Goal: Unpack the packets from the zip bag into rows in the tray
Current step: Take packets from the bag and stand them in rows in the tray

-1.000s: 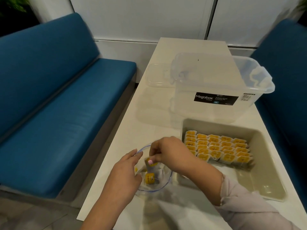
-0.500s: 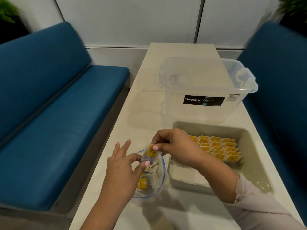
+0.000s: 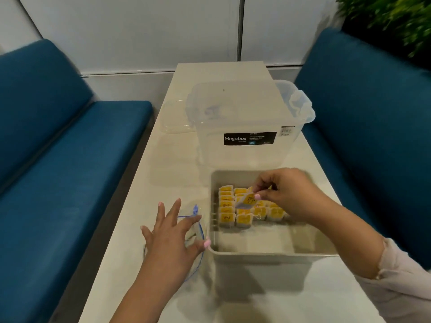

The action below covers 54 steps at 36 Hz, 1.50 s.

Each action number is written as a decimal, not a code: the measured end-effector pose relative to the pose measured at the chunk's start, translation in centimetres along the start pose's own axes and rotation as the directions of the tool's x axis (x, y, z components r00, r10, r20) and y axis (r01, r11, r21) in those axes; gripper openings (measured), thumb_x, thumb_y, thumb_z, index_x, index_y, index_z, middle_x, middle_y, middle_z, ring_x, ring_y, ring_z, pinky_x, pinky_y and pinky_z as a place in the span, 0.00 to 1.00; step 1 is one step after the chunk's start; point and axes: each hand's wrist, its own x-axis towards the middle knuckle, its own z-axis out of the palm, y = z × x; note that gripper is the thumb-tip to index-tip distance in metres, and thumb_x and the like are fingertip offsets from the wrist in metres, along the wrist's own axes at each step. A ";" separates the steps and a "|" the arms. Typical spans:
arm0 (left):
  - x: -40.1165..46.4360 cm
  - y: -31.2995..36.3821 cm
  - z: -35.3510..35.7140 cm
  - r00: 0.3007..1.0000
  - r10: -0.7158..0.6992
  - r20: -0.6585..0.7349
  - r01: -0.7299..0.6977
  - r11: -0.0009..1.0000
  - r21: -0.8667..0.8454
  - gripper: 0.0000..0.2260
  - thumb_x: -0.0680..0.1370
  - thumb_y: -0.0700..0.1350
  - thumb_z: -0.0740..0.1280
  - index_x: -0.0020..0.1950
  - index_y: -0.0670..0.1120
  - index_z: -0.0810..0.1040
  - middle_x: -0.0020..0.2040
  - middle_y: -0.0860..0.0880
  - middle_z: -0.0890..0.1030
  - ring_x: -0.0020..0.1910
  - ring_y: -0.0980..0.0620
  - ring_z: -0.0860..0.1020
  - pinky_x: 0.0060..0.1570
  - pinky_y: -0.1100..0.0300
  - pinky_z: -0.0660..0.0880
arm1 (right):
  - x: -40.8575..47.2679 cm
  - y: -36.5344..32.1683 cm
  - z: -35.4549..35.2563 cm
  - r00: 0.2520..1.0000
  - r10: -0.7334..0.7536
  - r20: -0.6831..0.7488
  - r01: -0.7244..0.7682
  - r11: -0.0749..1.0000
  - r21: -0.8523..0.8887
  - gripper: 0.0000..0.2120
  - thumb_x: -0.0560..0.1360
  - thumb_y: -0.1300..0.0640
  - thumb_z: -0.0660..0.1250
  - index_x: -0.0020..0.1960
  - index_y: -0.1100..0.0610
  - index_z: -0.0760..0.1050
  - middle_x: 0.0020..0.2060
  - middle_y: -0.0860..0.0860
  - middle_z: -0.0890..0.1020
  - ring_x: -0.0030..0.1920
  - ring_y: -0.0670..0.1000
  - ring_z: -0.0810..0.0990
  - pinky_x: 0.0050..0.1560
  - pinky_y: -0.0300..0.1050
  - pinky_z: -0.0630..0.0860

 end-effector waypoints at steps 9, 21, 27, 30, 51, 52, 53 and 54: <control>0.3 0.6 0.7 0.998 -0.012 0.062 0.001 0.983 0.182 0.27 0.74 0.65 0.58 0.72 0.63 0.59 0.77 0.55 0.41 0.74 0.49 0.32 0.67 0.32 0.39 | -0.6 3.0 1.2 0.992 0.122 0.021 -0.112 0.956 -0.272 0.03 0.74 0.56 0.68 0.43 0.48 0.78 0.41 0.46 0.81 0.41 0.47 0.76 0.36 0.39 0.68; 0.0 1.0 0.5 0.996 -0.035 0.082 0.013 0.967 0.253 0.26 0.74 0.65 0.59 0.71 0.66 0.58 0.77 0.56 0.39 0.74 0.49 0.31 0.66 0.32 0.38 | 0.2 4.4 3.4 0.985 0.169 0.030 -0.138 0.885 -0.446 0.05 0.74 0.52 0.69 0.48 0.48 0.81 0.45 0.48 0.81 0.48 0.50 0.78 0.47 0.40 0.71; -0.2 1.0 0.4 0.996 -0.041 0.083 0.020 0.971 0.237 0.25 0.74 0.64 0.60 0.70 0.66 0.59 0.77 0.57 0.40 0.74 0.50 0.31 0.66 0.32 0.37 | 0.6 4.5 4.5 0.983 0.182 0.008 -0.159 0.879 -0.449 0.05 0.74 0.50 0.69 0.48 0.48 0.82 0.45 0.48 0.83 0.47 0.49 0.79 0.50 0.40 0.72; -0.3 1.0 0.4 0.996 -0.041 0.080 0.022 0.973 0.230 0.25 0.74 0.64 0.60 0.70 0.66 0.60 0.77 0.57 0.40 0.74 0.50 0.32 0.66 0.32 0.38 | 0.6 4.6 4.9 0.982 0.191 -0.001 -0.172 0.878 -0.446 0.06 0.74 0.49 0.69 0.48 0.48 0.82 0.45 0.47 0.83 0.48 0.49 0.79 0.51 0.41 0.73; 0.0 -1.5 -1.2 0.988 -0.035 -0.153 0.014 0.991 -0.135 0.20 0.76 0.33 0.62 0.43 0.62 0.66 0.76 0.55 0.54 0.77 0.51 0.44 0.73 0.43 0.50 | 0.2 3.8 4.5 0.978 0.202 -0.059 -0.210 0.922 -0.326 0.06 0.72 0.47 0.71 0.48 0.46 0.81 0.39 0.44 0.79 0.42 0.46 0.77 0.48 0.42 0.76; 0.0 -1.9 -1.7 0.984 -0.032 -0.174 0.004 0.987 -0.158 0.22 0.75 0.31 0.61 0.42 0.62 0.67 0.76 0.53 0.56 0.77 0.50 0.45 0.73 0.47 0.51 | 0.2 3.5 4.4 0.979 0.192 -0.064 -0.203 0.929 -0.310 0.05 0.72 0.47 0.71 0.47 0.46 0.81 0.37 0.43 0.77 0.41 0.46 0.77 0.46 0.42 0.74; 0.0 -2.4 -2.1 0.982 -0.044 -0.182 0.013 0.985 -0.169 0.23 0.74 0.30 0.61 0.43 0.62 0.68 0.76 0.52 0.57 0.77 0.49 0.47 0.73 0.52 0.52 | 0.2 3.2 4.3 0.982 0.178 -0.069 -0.191 0.938 -0.289 0.05 0.72 0.47 0.71 0.46 0.46 0.81 0.36 0.43 0.75 0.40 0.47 0.76 0.45 0.42 0.73; -0.2 -2.8 -2.5 0.983 -0.063 -0.171 0.034 0.985 -0.167 0.21 0.74 0.30 0.61 0.45 0.60 0.70 0.76 0.51 0.57 0.77 0.49 0.48 0.71 0.56 0.54 | 0.2 2.7 4.2 0.984 0.163 -0.072 -0.176 0.948 -0.265 0.05 0.71 0.47 0.71 0.46 0.46 0.81 0.35 0.43 0.75 0.39 0.47 0.76 0.43 0.42 0.73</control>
